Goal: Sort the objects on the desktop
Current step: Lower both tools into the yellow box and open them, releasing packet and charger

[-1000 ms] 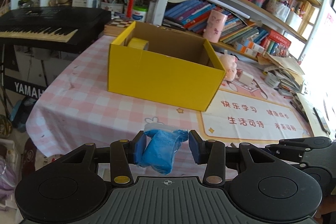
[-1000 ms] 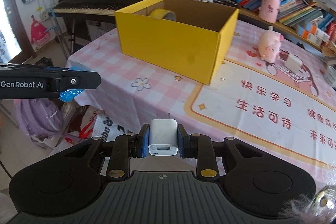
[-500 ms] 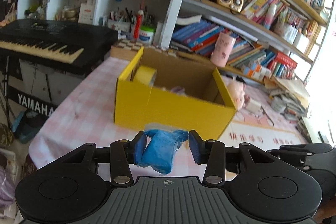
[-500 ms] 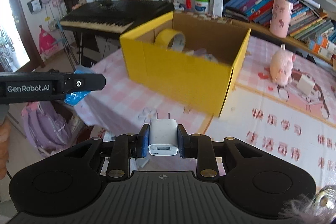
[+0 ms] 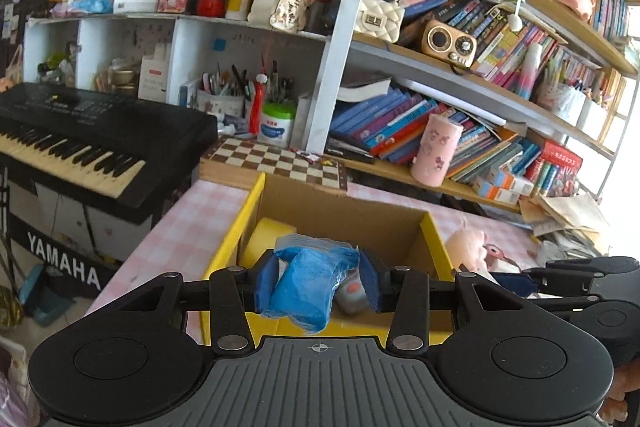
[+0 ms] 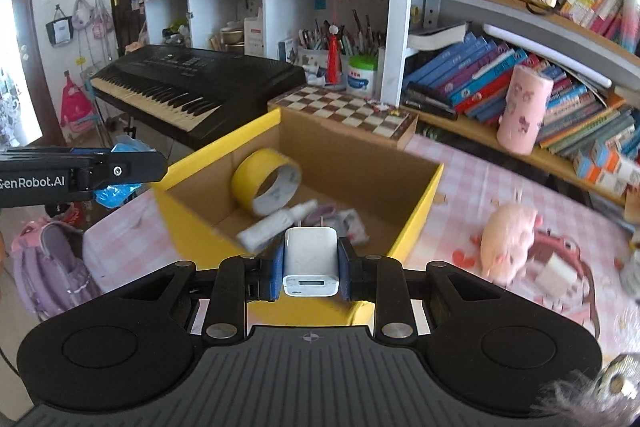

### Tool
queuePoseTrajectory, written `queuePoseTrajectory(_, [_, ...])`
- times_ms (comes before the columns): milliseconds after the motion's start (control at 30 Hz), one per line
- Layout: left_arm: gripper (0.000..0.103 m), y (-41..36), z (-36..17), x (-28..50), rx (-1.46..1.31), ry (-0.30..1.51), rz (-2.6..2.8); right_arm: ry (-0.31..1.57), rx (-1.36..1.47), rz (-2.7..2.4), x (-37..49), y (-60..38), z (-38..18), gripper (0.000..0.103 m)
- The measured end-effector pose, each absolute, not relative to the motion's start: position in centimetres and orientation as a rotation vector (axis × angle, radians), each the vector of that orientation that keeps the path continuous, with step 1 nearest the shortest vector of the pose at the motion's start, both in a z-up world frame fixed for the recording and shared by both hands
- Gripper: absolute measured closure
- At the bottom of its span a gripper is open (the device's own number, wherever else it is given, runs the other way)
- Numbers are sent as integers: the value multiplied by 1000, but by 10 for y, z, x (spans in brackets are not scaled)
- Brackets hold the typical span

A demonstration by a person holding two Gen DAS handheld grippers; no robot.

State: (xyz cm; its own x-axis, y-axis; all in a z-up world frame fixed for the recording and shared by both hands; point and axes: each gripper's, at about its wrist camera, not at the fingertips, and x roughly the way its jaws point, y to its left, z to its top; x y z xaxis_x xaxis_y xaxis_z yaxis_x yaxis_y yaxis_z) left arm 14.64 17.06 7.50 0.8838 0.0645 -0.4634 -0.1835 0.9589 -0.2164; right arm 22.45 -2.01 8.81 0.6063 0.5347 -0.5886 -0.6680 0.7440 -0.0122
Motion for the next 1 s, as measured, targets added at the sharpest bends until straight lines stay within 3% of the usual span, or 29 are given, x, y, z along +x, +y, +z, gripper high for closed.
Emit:
queuePoseTrajectory(500, [60, 160, 45, 237, -197, 592, 126, 639, -400, 804, 310, 10, 54, 79])
queuePoseTrajectory(1000, [60, 153, -8, 271, -29, 814, 89, 677, -714, 957, 337, 46, 10, 79])
